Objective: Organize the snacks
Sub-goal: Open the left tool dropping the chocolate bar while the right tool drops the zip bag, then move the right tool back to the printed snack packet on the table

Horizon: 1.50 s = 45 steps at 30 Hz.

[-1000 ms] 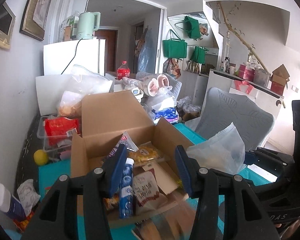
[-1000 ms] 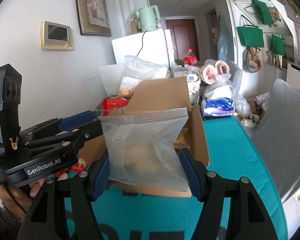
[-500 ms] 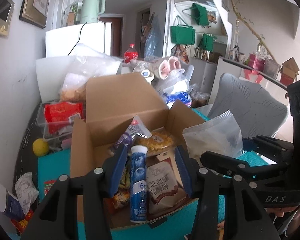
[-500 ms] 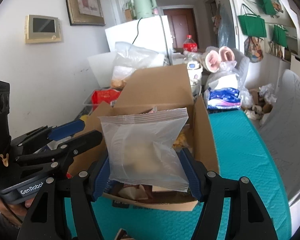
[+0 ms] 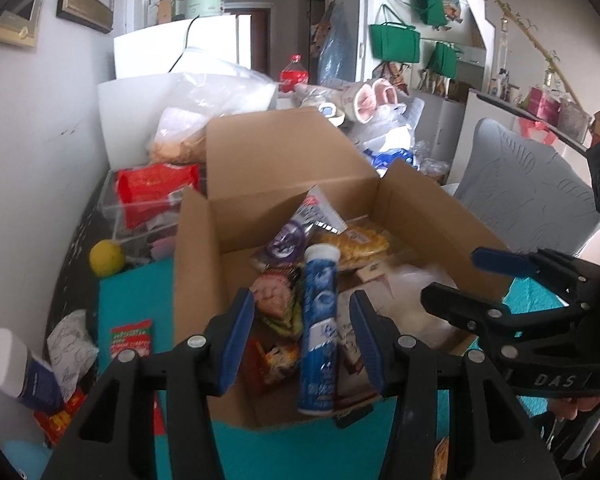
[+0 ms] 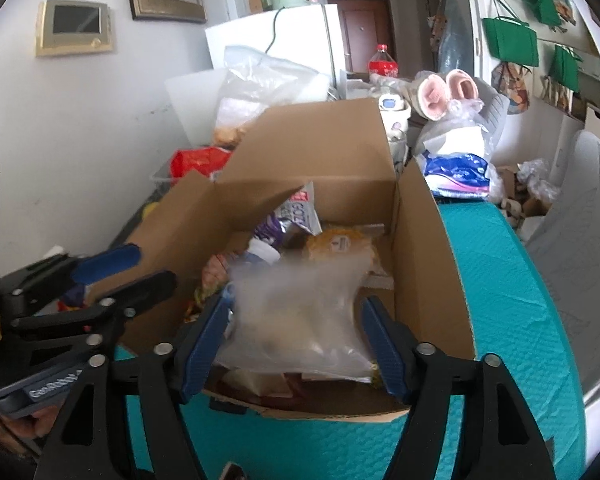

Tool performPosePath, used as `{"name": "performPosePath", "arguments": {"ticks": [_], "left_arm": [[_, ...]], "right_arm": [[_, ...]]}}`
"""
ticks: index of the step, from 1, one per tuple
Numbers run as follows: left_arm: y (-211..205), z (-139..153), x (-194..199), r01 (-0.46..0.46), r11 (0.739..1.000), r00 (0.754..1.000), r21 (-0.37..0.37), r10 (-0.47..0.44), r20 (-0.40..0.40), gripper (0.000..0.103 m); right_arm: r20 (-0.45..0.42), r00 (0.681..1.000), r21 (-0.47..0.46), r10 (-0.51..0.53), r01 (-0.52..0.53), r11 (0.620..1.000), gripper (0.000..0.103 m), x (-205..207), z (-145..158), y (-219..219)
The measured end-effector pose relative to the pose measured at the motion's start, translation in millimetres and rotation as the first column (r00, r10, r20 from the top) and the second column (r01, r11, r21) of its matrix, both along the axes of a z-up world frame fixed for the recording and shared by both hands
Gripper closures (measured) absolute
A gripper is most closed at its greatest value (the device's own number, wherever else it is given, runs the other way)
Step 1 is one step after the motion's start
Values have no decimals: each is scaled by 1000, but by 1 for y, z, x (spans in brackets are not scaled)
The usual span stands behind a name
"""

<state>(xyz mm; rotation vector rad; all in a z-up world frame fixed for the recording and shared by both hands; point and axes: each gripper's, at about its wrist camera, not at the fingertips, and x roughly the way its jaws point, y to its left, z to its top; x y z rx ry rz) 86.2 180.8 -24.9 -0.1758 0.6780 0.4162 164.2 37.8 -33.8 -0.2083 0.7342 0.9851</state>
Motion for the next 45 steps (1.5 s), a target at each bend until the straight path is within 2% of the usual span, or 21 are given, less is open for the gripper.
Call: {"name": "performPosePath", "arguments": {"ticks": [1, 8, 19, 32, 41, 45], "left_arm": [[0, -1, -1, -5, 1000, 1000, -4, 5, -7, 54], [-12, -4, -17, 15, 1000, 999, -25, -15, -33, 54], [-58, -12, -30, 134, 987, 988, -91, -139, -61, 54], [-90, -46, -41, 164, 974, 972, -158, -186, -140, 54], [-96, -68, -49, 186, 953, 959, -239, -229, -166, 54], [-99, -71, -51, 202, 948, 953, -244, -248, -172, 54]], "right_arm": [[-1, 1000, -4, -3, 3, 1000, 18, 0, -1, -1], [23, 999, -28, -24, 25, 999, 18, -11, 3, -25], [40, 997, -44, -62, 64, 997, 18, -42, 7, -80], [-24, 996, -75, -81, 79, 994, 18, -68, -25, -113], [-102, 992, -96, -73, 64, 993, 18, -74, -54, -122], [-125, 990, -110, -66, 52, 993, 20, -76, -63, -121]]}}
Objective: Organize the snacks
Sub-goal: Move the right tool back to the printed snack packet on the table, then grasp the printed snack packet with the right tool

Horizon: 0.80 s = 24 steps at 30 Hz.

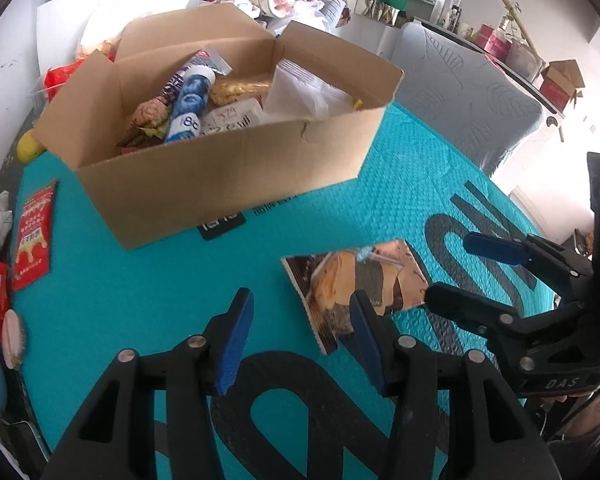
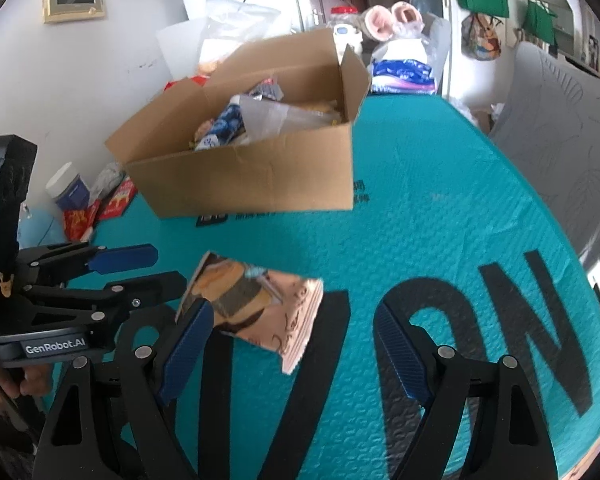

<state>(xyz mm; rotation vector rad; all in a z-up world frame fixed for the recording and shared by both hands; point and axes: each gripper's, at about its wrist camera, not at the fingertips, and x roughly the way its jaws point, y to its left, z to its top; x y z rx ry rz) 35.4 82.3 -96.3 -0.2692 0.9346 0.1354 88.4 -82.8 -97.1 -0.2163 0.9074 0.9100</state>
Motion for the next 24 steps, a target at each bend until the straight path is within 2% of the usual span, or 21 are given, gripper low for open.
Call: {"name": "performPosePath", "arguments": {"ticks": [8, 12, 16, 24], "left_arm": [[-5, -8, -1, 48, 999, 999, -19, -48, -5, 54], [-5, -14, 4, 76, 996, 997, -49, -77, -9, 54], [-5, -19, 8, 100, 994, 995, -49, -100, -11, 54], [4, -21, 16, 112, 989, 994, -96, -113, -4, 54]], "right_arm": [[-38, 999, -15, 29, -30, 999, 25, -3, -15, 3], [-58, 997, -23, 51, -52, 998, 26, -3, -19, 5], [-82, 995, -44, 64, -67, 997, 26, 1, -28, 11], [-71, 992, -48, 100, -104, 993, 28, 2, -31, 16]]}}
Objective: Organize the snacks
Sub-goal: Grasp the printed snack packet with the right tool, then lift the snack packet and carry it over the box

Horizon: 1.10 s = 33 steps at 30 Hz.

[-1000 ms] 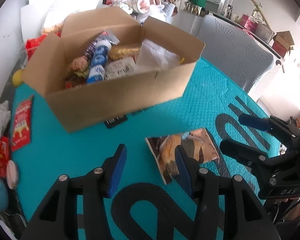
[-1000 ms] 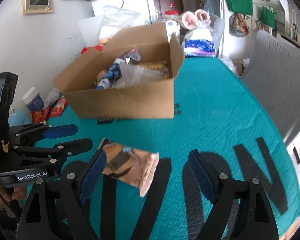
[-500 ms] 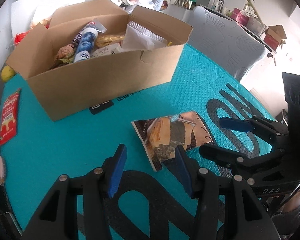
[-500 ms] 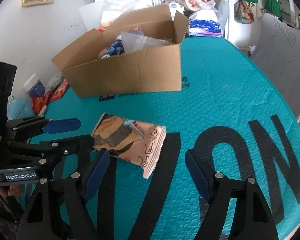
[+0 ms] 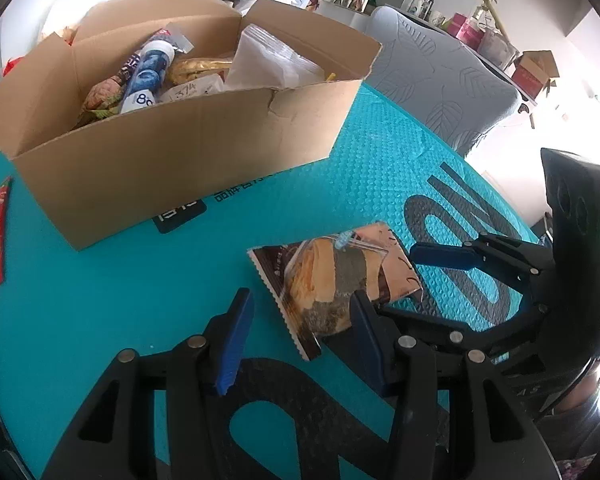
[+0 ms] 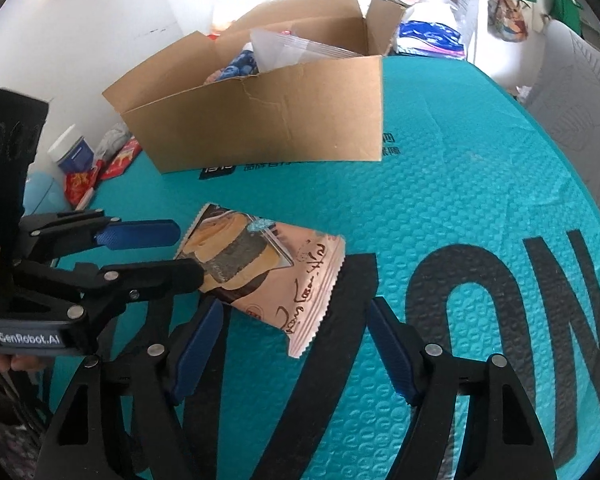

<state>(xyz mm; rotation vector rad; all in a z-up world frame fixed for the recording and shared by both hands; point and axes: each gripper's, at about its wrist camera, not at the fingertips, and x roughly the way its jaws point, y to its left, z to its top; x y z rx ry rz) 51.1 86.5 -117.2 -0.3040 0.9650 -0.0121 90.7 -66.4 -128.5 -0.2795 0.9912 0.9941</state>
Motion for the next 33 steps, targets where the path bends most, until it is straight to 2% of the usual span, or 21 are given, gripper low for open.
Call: {"name": "performPosePath", "arguments": {"ticks": [7, 10, 12, 16, 18, 19, 20, 22, 25, 33], "left_arm": [[5, -5, 7, -1, 999, 1000, -32, 1, -5, 54], [7, -6, 9, 6, 999, 1000, -46, -6, 7, 54], [5, -5, 9, 28, 998, 999, -47, -27, 23, 54], [-1, -3, 10, 48, 999, 998, 0, -48, 45, 54], [-3, -1, 11, 54, 999, 997, -7, -53, 49, 54], [-5, 1, 11, 54, 999, 997, -1, -54, 54, 54], [-6, 2, 10, 53, 999, 997, 10, -54, 60, 54], [-9, 5, 11, 58, 998, 996, 40, -60, 70, 54], [-8, 6, 10, 58, 997, 995, 42, -61, 75, 54], [-8, 27, 2, 49, 997, 990, 66, -57, 127, 54]], "right_arm": [[18, 1000, -1, 25, -25, 1000, 28, -1, -1, 4], [17, 999, 15, 29, -30, 999, 33, 0, -1, 6], [19, 999, 24, 42, -42, 999, 38, -1, -2, 7], [40, 997, 30, 63, -64, 997, 49, -6, -3, 11], [41, 997, 35, 67, -69, 997, 60, -7, -3, 12], [43, 997, 35, 65, -67, 997, 60, -8, -3, 13], [46, 997, 35, 63, -64, 997, 67, -8, -2, 14], [42, 998, 42, 52, -54, 998, 67, -6, -2, 14], [32, 999, 52, 43, -45, 998, 67, -3, -2, 12], [79, 996, 76, 41, -47, 996, 67, -7, 14, 9]]}}
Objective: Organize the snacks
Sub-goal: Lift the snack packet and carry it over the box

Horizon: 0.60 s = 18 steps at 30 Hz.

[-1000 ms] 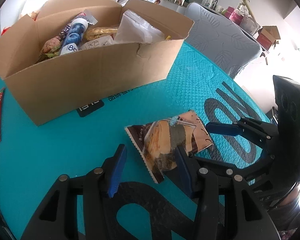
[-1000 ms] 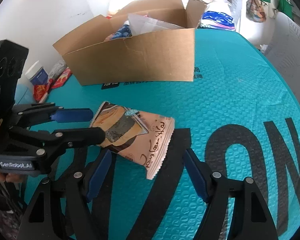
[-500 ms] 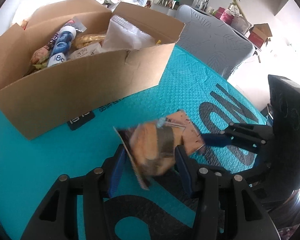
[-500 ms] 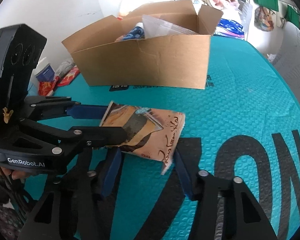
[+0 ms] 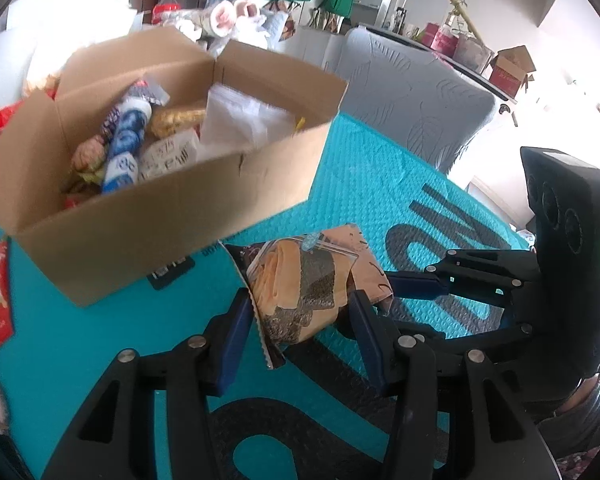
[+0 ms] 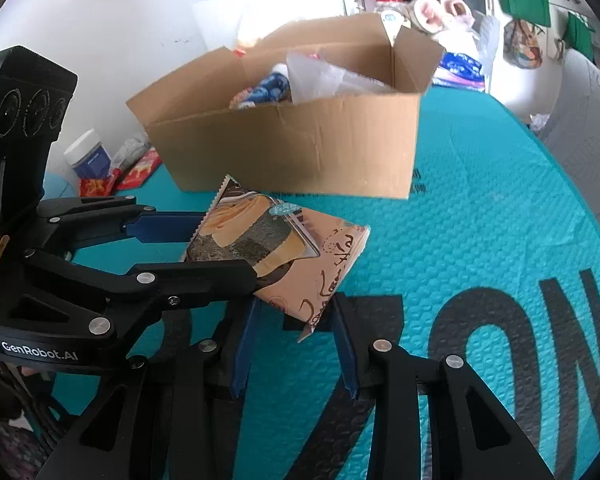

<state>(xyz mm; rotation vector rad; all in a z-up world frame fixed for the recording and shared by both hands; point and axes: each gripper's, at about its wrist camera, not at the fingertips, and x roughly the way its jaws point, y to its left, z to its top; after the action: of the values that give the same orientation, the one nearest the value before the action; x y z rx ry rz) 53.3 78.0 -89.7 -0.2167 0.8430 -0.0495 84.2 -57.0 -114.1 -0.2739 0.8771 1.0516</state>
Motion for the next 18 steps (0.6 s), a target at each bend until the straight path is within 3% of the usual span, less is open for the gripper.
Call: {"name": "performPosePath", "arguments": {"ticks": [10, 18], "left_arm": [[5, 53, -13, -28, 999, 993, 35, 23, 117, 54], [26, 87, -2, -103, 992, 974, 73, 85, 209, 54]], "right_arm": [[127, 992, 52, 2, -9, 999, 67, -10, 51, 4], [213, 977, 102, 6, -29, 994, 67, -1, 86, 22]]}}
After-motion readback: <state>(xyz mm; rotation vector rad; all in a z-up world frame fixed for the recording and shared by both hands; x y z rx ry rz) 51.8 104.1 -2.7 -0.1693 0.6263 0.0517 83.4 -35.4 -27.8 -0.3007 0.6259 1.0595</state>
